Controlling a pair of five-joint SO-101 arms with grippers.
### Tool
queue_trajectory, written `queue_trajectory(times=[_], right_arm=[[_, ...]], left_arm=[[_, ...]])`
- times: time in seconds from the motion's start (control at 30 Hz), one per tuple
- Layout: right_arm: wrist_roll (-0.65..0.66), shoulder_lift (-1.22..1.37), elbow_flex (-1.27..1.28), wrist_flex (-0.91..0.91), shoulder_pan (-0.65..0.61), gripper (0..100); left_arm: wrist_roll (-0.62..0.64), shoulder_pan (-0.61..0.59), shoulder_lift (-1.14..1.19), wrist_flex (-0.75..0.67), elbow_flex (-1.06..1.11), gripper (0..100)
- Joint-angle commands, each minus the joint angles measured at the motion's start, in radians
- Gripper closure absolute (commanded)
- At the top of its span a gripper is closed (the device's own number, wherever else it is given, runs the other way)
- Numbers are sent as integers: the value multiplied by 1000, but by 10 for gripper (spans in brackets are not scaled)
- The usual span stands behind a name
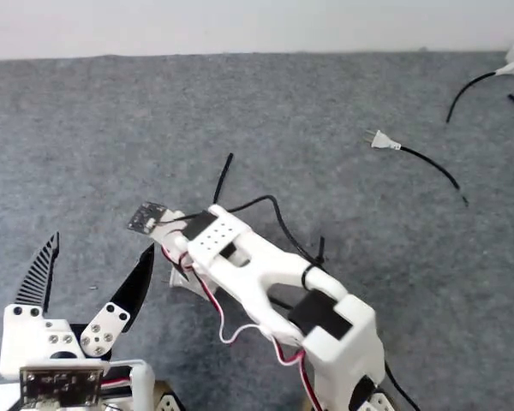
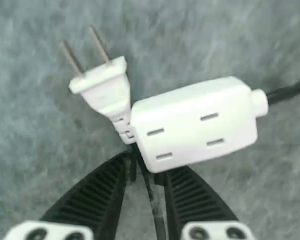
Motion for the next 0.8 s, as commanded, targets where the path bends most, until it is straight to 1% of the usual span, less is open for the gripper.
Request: queue_trajectory(times=[0.0, 0.2, 0.33, 0.4, 0.67, 0.77], right_arm=[[-11, 30, -153, 4, -2, 904], [-9, 114, -296, 67, -2, 904], [-17, 134, -310, 137, -15, 904], [-49, 124, -310, 153, -18, 905], [-60, 36, -313, 122, -65, 903], [-63, 51, -313, 96, -68, 899]], left_arm=[[-9, -6, -17, 2, -8, 632], [-29, -6, -17, 9, -1, 632], [-34, -6, -17, 31, -2, 632], [-34, -6, -17, 31, -2, 632], [-40, -9, -17, 21, -10, 632], [-75, -74, -17, -6, -10, 632]])
